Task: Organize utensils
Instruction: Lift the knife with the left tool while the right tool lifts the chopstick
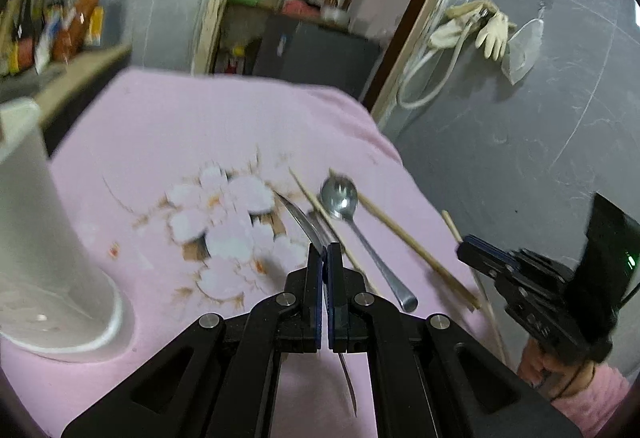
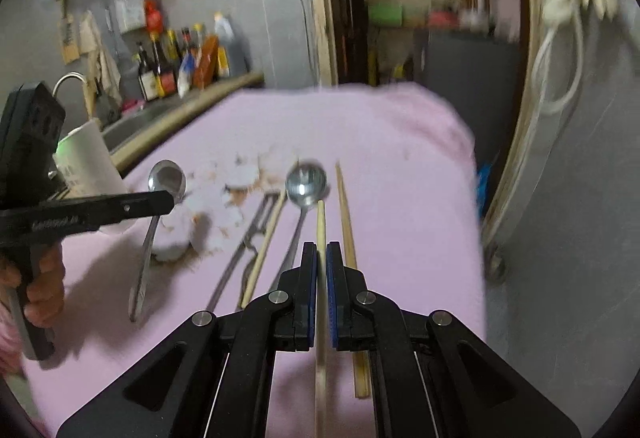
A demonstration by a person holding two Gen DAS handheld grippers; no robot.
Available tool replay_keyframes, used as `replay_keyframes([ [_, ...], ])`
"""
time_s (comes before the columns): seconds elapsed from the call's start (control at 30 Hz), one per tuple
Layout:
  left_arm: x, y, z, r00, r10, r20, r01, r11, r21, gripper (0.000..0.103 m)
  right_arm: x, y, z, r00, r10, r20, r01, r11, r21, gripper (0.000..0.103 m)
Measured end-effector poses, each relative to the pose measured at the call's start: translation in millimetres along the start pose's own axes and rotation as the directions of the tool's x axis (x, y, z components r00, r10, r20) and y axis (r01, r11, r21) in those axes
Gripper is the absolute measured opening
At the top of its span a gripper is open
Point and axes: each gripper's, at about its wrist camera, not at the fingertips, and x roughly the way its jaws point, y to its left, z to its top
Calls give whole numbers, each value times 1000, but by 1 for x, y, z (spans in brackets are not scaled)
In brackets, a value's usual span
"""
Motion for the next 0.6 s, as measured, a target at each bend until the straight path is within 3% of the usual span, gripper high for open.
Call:
replay_keyframes([
  [0.07,-7,-5,-1,999,3,43,-3,1000,10,0,-11,8,-2,997,-21,71,22,1000,-16,3],
  [0.2,-21,-11,-4,993,-4,116,0,999,35,0,-33,26,-2,969,-83,234,100,993,-58,3],
  [0.43,-45,-22,-6,975,3,221,-19,997,70,0,-56,50,4,889,-126,440,178,981,-80,3],
  [0.6,-71,-27,1,948,20,318,-57,992,108,0,-67,68,15,821,-123,558,208,974,-91,3],
])
